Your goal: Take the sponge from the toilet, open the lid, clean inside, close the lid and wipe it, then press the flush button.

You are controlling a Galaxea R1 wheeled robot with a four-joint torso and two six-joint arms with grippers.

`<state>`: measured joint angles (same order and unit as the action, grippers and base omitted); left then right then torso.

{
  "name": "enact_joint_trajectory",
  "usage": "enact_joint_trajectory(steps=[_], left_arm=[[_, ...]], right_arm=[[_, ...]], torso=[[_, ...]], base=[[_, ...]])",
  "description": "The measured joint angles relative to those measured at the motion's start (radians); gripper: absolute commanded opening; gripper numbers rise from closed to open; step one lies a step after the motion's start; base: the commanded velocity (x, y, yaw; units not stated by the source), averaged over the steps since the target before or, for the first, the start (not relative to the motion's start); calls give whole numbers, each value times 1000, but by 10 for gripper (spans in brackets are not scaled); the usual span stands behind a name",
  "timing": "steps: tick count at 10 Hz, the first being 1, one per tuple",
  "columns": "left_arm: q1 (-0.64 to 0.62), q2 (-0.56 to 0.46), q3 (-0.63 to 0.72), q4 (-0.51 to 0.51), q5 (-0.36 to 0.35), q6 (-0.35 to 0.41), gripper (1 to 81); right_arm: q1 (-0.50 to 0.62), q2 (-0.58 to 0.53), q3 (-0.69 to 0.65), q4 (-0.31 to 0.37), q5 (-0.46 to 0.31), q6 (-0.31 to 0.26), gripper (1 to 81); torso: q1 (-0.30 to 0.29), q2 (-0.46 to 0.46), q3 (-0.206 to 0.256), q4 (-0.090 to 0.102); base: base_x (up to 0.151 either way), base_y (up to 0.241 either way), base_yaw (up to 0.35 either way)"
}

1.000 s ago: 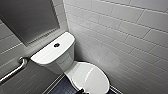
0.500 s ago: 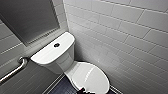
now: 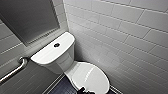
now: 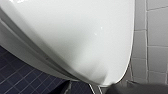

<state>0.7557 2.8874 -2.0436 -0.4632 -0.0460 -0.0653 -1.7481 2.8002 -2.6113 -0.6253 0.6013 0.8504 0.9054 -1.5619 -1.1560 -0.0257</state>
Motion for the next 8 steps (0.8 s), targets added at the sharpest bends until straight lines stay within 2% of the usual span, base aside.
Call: enact_joint_trajectory(steps=[3,8], left_arm=[[-6,16,-23,-4,-1,-16,811],[-22,22,-48,-9,24,-115,811]], right_arm=[[0,4,0,0,0,0,10],[0,10,0,0,-21,0,10]], torso=[[0,0,0,0],[0,0,0,0]], base=[[0,0,0],[0,0,0]])
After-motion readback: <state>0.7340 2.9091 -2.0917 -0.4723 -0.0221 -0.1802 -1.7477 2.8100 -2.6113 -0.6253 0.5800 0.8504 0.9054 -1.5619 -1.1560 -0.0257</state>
